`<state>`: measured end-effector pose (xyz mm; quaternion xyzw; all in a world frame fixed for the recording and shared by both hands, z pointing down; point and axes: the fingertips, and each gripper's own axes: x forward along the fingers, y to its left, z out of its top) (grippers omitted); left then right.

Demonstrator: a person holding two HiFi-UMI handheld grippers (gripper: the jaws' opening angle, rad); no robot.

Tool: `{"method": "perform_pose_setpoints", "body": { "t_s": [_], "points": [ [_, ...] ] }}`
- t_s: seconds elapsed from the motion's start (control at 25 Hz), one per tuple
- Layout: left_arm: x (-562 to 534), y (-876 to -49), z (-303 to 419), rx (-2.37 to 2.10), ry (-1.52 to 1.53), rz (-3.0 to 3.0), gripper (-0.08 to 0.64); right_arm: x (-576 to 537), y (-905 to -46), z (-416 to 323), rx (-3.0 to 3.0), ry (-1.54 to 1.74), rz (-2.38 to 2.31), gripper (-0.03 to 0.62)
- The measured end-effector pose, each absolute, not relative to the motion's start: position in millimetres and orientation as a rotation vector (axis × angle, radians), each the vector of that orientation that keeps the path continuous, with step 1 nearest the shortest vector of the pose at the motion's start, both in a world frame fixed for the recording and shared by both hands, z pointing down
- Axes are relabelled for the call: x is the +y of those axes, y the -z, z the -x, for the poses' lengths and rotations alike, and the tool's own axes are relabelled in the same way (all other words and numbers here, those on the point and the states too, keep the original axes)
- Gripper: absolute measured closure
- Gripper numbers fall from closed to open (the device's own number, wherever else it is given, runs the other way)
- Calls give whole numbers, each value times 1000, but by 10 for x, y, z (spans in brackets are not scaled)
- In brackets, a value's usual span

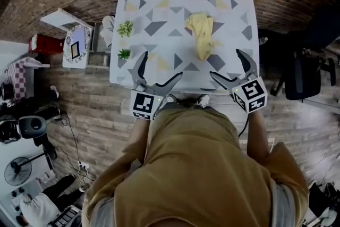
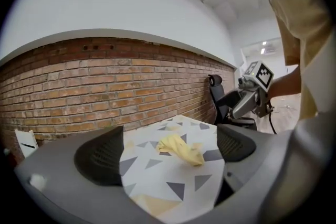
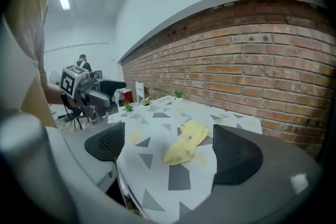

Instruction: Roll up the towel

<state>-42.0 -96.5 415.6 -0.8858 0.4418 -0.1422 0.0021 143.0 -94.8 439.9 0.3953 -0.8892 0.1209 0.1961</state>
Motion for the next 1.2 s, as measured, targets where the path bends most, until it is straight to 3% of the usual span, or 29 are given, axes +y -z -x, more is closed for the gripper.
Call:
{"method": "perform_pose_setpoints", "body": {
  "t_s": [0.12, 0.44, 0.76, 1.08, 1.12, 1.2],
  "points": [
    [-971, -4276, 462, 1400, 480, 2788, -48, -983, -4603, -1396, -2424, -282, -1020, 72],
    [-1086, -4930, 111, 1212, 659, 2856, -12, -1257, -5522, -1323, -2259, -150, -749, 214],
    [-1094, -5918, -381, 794, 1069, 2895, 166, -1476, -6331, -1168, -2137, -257, -529, 294],
    [-1214, -6261, -799, 462, 1223, 2833, 216, -1561, -6483, -1142, -2088, -320, -456, 311],
    [-1210, -6302, -842, 426, 1238, 2825, 216, -1567, -6474, -1140, -2083, -325, -462, 348],
    [-1190, -6378, -902, 373, 1262, 2813, 216, -1543, -6526, -1133, -2076, -344, -479, 532]
  ]
}}
